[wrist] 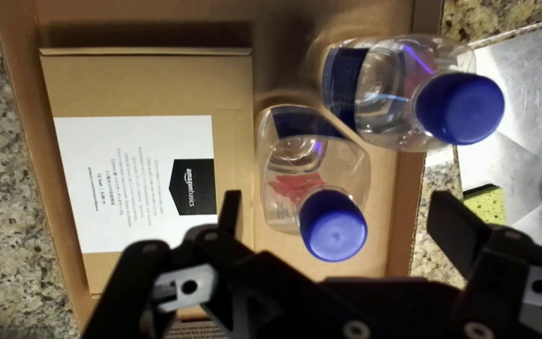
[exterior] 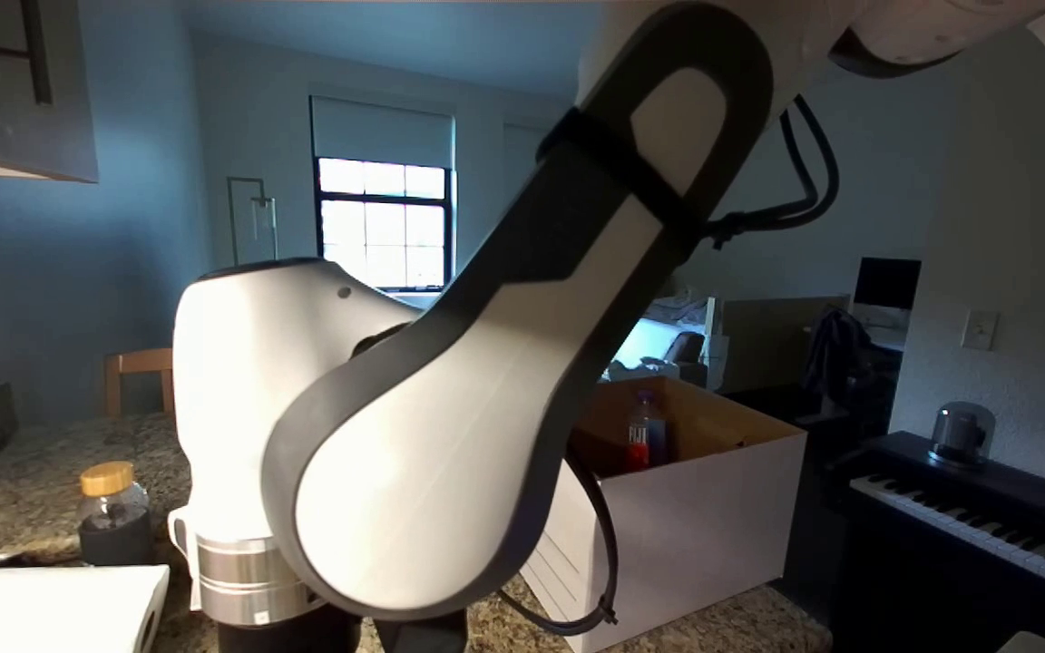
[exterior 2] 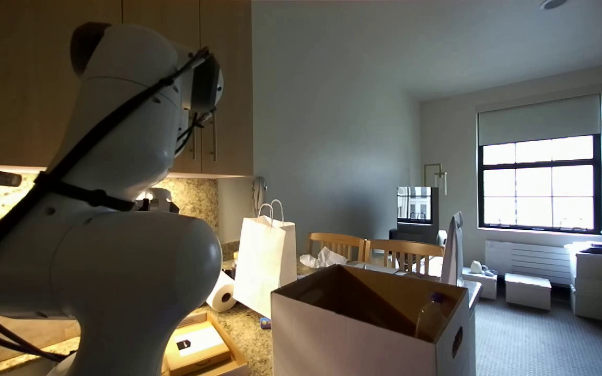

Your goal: Pick up the bottles from the counter and put put them in the box

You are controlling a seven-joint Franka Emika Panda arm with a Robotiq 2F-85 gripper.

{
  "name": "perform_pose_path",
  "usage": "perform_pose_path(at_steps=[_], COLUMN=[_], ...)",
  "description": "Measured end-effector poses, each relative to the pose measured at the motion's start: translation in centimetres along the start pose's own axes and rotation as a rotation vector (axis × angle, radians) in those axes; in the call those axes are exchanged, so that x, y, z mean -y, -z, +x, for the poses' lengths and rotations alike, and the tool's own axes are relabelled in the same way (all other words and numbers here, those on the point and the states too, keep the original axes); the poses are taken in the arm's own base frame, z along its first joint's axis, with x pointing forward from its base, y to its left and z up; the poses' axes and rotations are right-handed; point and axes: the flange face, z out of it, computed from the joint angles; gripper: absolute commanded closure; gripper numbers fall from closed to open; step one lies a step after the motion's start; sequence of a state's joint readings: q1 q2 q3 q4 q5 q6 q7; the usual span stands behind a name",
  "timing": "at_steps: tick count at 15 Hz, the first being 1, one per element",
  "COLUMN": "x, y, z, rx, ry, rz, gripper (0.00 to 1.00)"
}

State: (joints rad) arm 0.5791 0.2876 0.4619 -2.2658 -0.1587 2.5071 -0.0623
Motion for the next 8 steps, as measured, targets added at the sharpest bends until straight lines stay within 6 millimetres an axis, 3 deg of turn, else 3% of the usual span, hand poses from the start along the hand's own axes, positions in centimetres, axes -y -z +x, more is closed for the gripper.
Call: perform_pose_path(at_steps=[1,2,3,8], x=[0.0,-0.1,-0.1,-0.4], y=[0.0,0.0,0.0,-0.5], z=[0.2,0.3,0.4,1.3], rx=[-0.003,-0.005,-0.005,-0.021], ry=[0.0,-0.001,-0.002,-0.007], rz=[0.001,0.002,0.004,0.018], gripper=[0.0,0.25,0.27,0.61])
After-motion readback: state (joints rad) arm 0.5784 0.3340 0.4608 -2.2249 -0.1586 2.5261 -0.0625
